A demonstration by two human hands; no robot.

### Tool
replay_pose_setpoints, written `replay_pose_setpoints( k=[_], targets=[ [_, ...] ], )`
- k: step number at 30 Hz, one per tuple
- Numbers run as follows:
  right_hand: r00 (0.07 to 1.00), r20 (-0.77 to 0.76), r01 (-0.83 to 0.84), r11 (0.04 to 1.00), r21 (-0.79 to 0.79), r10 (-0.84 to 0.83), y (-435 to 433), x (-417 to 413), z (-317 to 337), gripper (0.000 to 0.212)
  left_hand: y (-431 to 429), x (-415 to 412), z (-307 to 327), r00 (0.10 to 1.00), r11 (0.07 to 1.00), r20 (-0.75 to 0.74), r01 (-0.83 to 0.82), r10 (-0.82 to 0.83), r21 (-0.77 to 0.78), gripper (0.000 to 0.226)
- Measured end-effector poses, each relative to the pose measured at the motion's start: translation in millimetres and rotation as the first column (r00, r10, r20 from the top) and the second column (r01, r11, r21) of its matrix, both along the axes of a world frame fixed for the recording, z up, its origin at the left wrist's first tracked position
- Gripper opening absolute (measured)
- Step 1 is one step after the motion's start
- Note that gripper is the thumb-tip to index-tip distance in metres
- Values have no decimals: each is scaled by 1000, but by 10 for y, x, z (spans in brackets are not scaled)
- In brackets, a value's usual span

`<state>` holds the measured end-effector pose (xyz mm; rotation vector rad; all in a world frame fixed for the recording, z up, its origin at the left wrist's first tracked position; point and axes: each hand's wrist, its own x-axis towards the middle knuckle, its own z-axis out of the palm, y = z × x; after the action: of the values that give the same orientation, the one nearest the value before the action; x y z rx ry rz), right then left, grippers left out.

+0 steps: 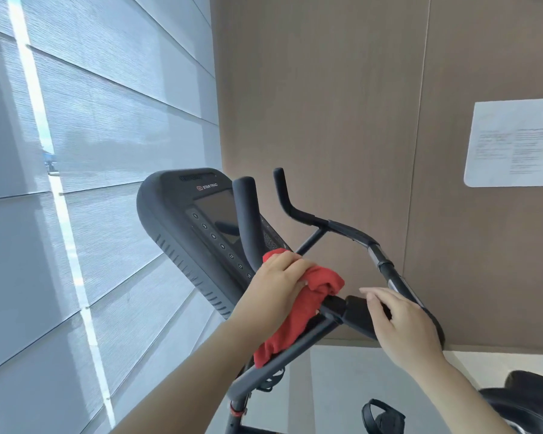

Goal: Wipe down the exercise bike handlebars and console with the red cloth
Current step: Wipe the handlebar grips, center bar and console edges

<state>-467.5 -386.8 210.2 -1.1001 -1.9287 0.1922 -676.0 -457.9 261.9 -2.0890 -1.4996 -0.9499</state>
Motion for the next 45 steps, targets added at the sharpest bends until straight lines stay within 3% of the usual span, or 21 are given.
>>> replay_pose_setpoints(
  k=[5, 8, 13, 16, 18, 23, 31, 34, 38, 40, 45],
  targets=[
    [997, -69, -26, 999, 31, 28, -86, -169, 195, 40, -90, -375, 318, 996, 995, 87, -2, -7, 103, 39],
    [996, -71, -41, 996, 78, 47, -157, -413, 316, 47, -172, -697, 531, 984, 981, 176, -8, -27, 195, 30],
    [997, -58, -32, 992, 125, 40, -185, -819, 505, 33, -173, -1194, 922, 938, 948, 345, -84, -28, 305, 24],
    [996, -84, -1, 991, 137, 13, -209, -1008, 635, 33, -53, -1278, 1101, 865, 942, 496, -102, -75, 321, 21],
    [995, -103, 22, 990, 141, -7, -241, -1106, 689, 33, 84, -1214, 1148, 814, 955, 567, -55, -126, 292, 20],
    [994, -89, 74, 989, 128, -63, -372, -1187, 674, 31, 277, -1023, 843, 792, 957, 539, 216, -287, 193, 30],
    [984, 24, 175, 984, 43, -176, -431, -1167, 444, 34, 156, -1120, 515, 737, 911, 562, 406, -375, 75, 48],
    [969, 75, 237, 971, -14, -235, -384, -1042, 329, 36, 178, -1198, 627, 697, 898, 591, 422, -407, 121, 39],
    [961, 115, 256, 966, -37, -251, -371, -927, 197, 39, 253, -1216, 774, 539, 849, 702, 495, -465, 183, 41],
    [954, 137, 266, 964, 13, -266, -385, -919, 156, 39, 267, -1180, 756, 535, 817, 684, 555, -495, 157, 35],
    [946, 163, 268, 959, 93, -280, -414, -942, 153, 42, 236, -1100, 739, 442, 841, 789, 515, -427, 167, 52]
  ],
)
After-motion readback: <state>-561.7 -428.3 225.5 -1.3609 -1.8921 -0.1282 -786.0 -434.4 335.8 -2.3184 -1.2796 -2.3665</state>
